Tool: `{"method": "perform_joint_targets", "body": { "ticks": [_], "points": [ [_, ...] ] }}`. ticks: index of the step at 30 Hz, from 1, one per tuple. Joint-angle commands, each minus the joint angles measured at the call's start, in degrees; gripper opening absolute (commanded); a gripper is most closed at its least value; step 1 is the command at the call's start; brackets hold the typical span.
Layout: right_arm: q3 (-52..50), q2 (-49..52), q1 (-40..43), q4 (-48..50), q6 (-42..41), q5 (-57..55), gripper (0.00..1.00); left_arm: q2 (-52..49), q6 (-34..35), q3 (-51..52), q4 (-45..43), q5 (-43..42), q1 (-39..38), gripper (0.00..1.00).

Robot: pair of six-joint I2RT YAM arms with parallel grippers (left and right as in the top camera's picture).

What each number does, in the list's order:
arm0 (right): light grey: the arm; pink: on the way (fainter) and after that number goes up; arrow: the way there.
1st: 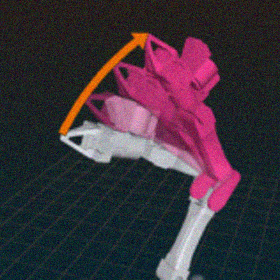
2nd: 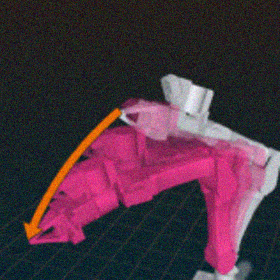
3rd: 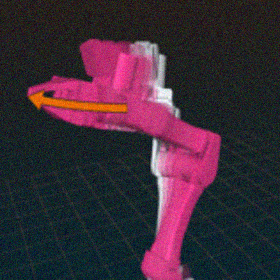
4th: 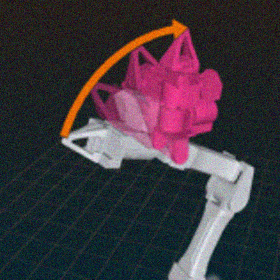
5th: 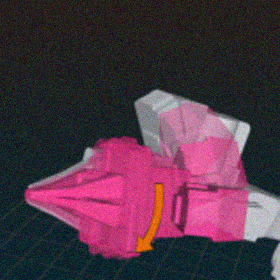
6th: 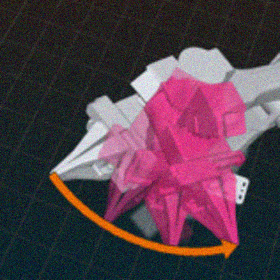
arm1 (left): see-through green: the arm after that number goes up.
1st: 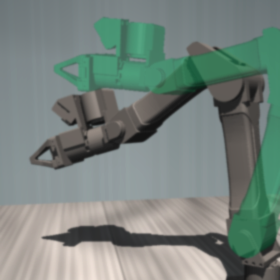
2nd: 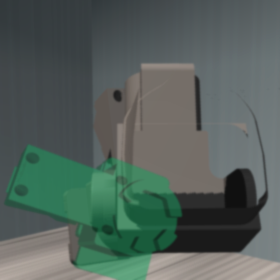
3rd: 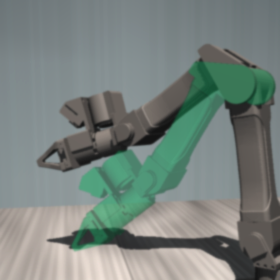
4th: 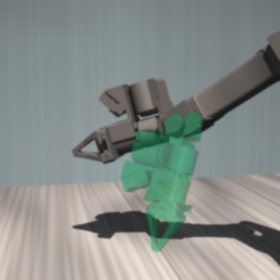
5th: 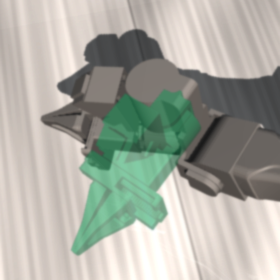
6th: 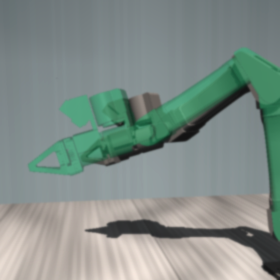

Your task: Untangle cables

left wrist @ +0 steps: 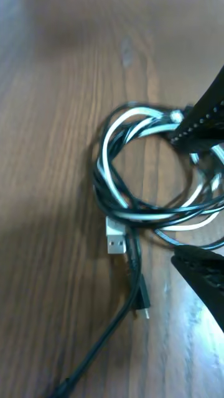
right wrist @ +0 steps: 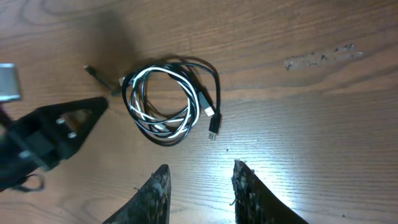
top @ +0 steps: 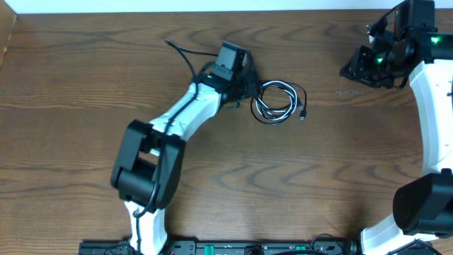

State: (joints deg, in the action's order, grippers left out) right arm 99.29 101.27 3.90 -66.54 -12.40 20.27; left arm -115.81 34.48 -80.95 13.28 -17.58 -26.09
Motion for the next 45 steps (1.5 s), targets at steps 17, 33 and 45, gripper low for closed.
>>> {"method": "perform_joint_targets", "body": {
  "ticks": [17,33,45],
  "points": [
    [-1.5,0.0,-0.2,-1.6,3.5,-0.9,0.29,-10.2,0.7,0.1,-1.9,14.7,-5.2,0.08],
    [-1.5,0.0,-7.5,2.5,21.7,19.2,0.33,23.3,-17.6,0.1,18.0,-5.4,-3.7,0.08],
    [-1.6,0.1,-18.2,1.2,33.6,19.1,0.56,25.7,-10.1,0.1,23.6,-30.4,9.3,0.07]
  ]
}}
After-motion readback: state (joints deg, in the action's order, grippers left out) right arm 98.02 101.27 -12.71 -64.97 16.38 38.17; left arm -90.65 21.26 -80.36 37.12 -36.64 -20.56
